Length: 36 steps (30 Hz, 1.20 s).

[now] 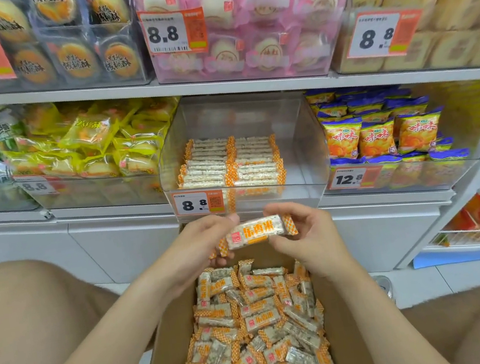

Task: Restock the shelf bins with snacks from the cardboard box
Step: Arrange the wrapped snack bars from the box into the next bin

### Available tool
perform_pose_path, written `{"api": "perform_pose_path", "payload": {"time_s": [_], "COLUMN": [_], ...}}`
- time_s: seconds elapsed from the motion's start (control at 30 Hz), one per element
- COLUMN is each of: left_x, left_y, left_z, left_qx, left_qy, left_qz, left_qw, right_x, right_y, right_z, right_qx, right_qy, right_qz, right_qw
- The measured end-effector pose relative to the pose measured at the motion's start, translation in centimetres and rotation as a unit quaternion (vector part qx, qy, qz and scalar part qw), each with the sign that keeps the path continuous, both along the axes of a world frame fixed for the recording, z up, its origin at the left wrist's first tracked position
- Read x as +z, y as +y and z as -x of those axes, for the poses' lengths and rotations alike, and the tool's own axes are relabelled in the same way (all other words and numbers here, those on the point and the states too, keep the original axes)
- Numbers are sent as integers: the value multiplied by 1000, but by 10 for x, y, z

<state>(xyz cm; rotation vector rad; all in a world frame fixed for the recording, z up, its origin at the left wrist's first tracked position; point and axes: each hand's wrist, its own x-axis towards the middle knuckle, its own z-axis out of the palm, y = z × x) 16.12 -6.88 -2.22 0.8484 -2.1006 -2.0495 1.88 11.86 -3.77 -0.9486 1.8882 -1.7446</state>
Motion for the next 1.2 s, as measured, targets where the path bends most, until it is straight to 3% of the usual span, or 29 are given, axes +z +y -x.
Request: {"api": "perform_pose_path", "payload": {"time_s": [0.13,0.33,0.47,0.57,0.67,0.83,1.07,1.2], "left_x": [6,27,24,17,11,12,12,12], "left_y": [6,-9,-20,-28,-34,-37,-36,-37], "left_z": [8,22,31,36,39,44,45,44], "left_qx": [-23,-100,8,35,14,13,7,13], "left_qy": [28,90,91,42,-32,-50,-65,-49], "left_qz": [153,318,471,583,602,621,634,618], "left_qw": [988,939,877,810,797,782,771,784], "right_x": [4,34,48,62,66,67,50,49], "right_y": [-5,-10,-23,-38,-58,-87,-117,-115], "right_z": [-1,7,35,64,86,111,116,120], "right_qx": [-58,-26,-121,-151,-91,-55,-80,-71], "right_qy": [205,249,300,309,285,123,111,94], "right_qz": [-92,-91,-80,-184,-315,-395,-492,-475], "right_qw": [973,964,943,921,901,909,860,872]}}
